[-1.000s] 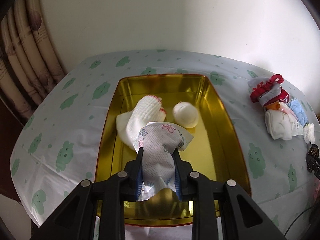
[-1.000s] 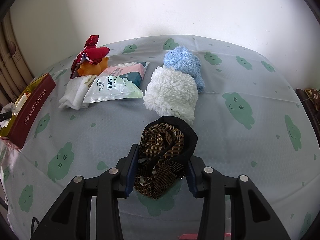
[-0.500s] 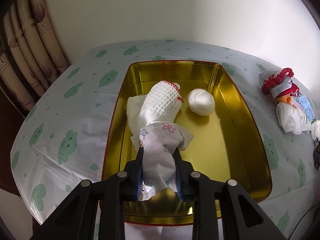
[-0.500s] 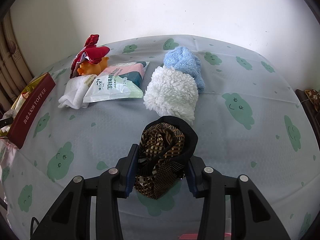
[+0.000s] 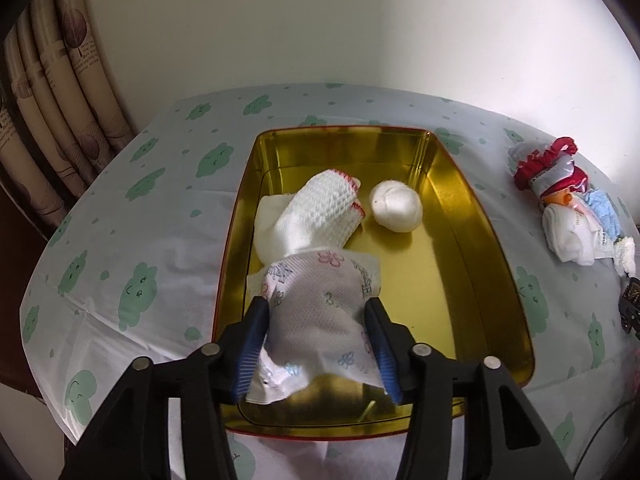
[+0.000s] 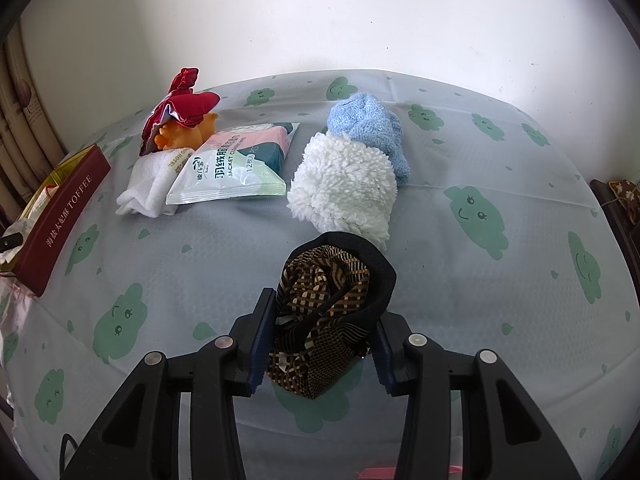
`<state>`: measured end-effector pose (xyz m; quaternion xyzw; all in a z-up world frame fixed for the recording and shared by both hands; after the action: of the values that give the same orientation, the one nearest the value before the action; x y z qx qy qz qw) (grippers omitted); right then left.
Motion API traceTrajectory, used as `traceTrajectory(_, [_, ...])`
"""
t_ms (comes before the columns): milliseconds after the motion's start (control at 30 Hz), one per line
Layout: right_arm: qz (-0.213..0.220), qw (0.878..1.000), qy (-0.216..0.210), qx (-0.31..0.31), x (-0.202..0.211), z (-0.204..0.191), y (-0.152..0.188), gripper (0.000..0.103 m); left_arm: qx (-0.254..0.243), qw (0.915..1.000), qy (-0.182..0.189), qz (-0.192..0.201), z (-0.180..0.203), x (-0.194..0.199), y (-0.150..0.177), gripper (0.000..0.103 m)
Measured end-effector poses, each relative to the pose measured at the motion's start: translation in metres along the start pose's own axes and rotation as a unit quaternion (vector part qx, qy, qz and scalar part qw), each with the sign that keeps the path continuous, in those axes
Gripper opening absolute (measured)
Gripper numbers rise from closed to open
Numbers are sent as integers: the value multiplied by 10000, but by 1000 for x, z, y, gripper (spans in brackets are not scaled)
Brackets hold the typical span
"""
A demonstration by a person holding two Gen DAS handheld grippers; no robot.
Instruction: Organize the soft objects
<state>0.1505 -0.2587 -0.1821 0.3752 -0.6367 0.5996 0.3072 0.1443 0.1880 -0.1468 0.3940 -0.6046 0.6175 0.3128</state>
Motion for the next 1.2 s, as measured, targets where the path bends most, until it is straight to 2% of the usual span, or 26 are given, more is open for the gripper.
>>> traceTrajectory(433, [-3,10000,19,15,0,1,1,42,221,9993,223,196,-10,21,-6,53])
traceTrajectory(600, [-6,10000,34,32,0,1,0,42,160,9991,6,400,-15,29,-7,53])
traceTrajectory(833, [-5,10000,38,41,0,0,0,42,-201,9965,-336,739,-11,36,-4,53])
traceTrajectory(1200, [-27,9994,317,150,7,0,0,26,-267,9937,-427,1004,-14,38,3,53])
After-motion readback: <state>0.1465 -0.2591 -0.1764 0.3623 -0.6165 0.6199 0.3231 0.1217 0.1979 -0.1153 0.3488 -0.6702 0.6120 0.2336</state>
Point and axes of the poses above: each gripper's, at about its wrist camera, not at the fingertips, and x roughly against the way its jaws point, z to its right, y to its underside, the point moved 10 cm from there along -x, roughly the way its jaws point, and after that the axes turned 4 degrees about -z, right-handed, at the moved point
